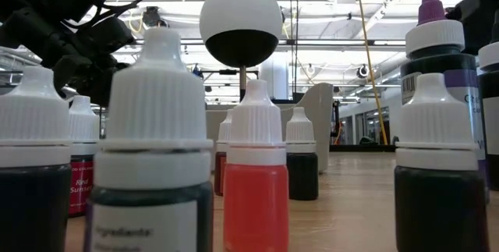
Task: Pick & Place food coloring
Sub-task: Put the large black food coloring bottle into the gray bin
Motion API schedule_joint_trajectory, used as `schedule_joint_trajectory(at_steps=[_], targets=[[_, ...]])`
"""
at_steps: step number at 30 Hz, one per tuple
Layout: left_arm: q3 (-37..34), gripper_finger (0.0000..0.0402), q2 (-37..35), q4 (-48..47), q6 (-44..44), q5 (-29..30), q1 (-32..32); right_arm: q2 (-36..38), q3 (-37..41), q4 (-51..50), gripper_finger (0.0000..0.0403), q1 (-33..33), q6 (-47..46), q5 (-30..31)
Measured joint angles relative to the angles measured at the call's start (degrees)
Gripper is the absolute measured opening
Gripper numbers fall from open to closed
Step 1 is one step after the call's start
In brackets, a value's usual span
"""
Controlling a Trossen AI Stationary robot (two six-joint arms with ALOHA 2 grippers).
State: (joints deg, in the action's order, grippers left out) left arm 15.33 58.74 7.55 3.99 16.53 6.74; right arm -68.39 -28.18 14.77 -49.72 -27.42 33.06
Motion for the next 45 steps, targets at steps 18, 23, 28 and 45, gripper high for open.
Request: schedule_joint_trajectory(at_steps=[18, 23, 28, 45], targets=[[0.0, 0.0042, 0.0, -0.3, -1.8, -0.2, 0.0, -11.0, 0.0, 8.4, 0.0248, 0.2, -1.4, -0.3], [0.0, 0.0042, 0.0, -0.3, -1.7, -0.2, 0.0, -11.3, 0.0, 8.7, 0.0220, 0.2, -1.5, -1.1], [0.0, 0.0042, 0.0, -0.4, -1.8, -0.2, 0.0, -11.3, 0.0, 9.2, 0.0183, 0.6, -1.3, -1.9], [0.0, 0.0042, 0.2, -3.5, -7.3, -4.8, 0.0, -8.1, 0.0, 8.9, 0.0110, 1.1, 2.0, -3.4]])
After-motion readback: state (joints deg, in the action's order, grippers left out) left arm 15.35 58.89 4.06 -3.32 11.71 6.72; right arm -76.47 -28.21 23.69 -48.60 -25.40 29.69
